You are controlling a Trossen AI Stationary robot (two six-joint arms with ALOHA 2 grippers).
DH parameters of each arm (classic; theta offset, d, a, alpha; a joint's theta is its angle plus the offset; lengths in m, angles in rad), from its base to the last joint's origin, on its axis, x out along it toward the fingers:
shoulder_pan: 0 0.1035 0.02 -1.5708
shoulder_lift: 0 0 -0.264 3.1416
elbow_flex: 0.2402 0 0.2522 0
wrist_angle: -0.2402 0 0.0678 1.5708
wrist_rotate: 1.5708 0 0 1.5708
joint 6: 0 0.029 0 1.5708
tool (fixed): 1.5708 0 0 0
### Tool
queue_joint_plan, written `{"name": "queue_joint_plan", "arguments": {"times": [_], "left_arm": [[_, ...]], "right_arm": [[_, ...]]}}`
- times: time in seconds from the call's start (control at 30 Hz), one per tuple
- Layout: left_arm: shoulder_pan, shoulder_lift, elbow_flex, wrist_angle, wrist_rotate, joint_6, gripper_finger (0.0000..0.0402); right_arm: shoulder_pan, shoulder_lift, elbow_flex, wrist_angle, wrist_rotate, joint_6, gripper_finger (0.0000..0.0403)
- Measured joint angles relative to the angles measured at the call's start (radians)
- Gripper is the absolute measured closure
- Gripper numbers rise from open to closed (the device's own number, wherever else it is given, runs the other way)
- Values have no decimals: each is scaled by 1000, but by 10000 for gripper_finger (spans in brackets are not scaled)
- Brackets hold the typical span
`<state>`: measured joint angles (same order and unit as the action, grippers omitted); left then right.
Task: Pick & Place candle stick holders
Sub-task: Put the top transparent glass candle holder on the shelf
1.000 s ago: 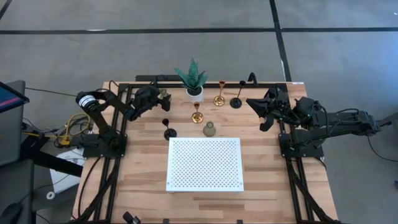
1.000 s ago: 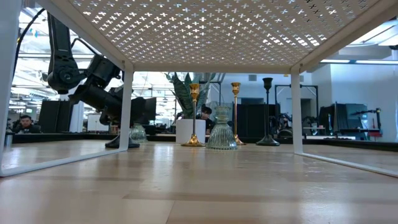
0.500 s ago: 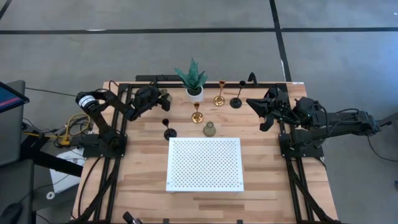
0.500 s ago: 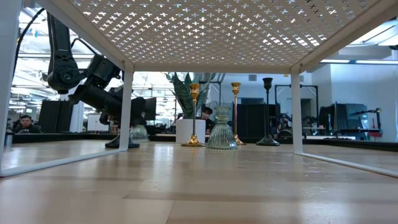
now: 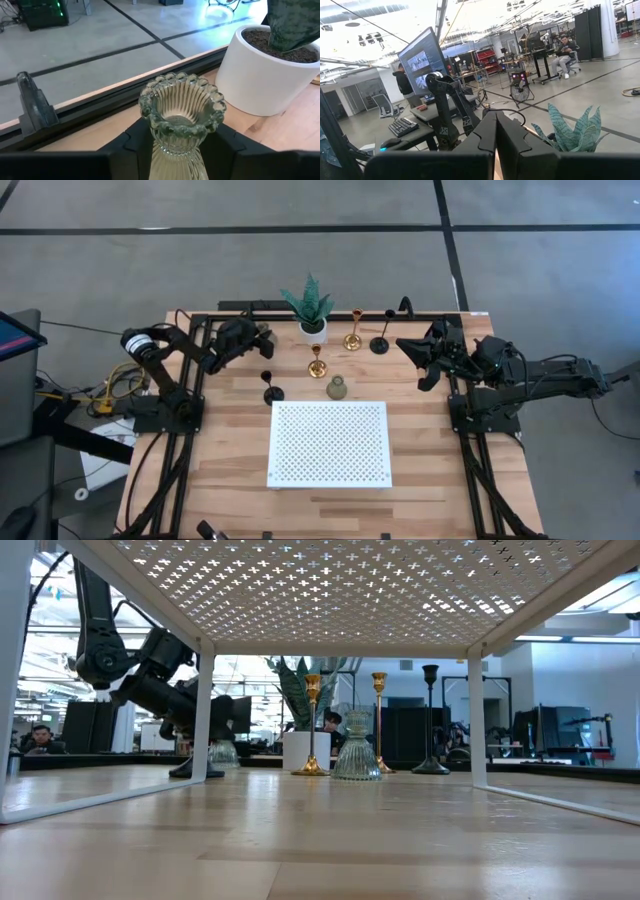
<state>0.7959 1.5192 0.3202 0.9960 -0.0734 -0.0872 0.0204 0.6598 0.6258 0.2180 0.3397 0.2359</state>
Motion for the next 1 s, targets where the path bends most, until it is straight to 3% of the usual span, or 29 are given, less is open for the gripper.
{"name": "queue_joint_plan", "arguments": {"times": [0.13,0.27,0.43,0.73,1.0], "left_arm": [[0,-86,-2,-75,2,16,276],[0,-225,-2,-271,1,82,262],[-1,-418,-2,-417,0,82,277],[-52,-708,-2,-443,-13,49,273],[-178,-825,3,-451,-62,-7,275]], "right_arm": [[0,0,0,0,-1,0,403],[0,0,0,0,-1,-3,403],[0,0,0,0,-1,-7,403],[0,0,0,0,-2,-8,403],[0,0,0,0,-2,-7,403]]}}
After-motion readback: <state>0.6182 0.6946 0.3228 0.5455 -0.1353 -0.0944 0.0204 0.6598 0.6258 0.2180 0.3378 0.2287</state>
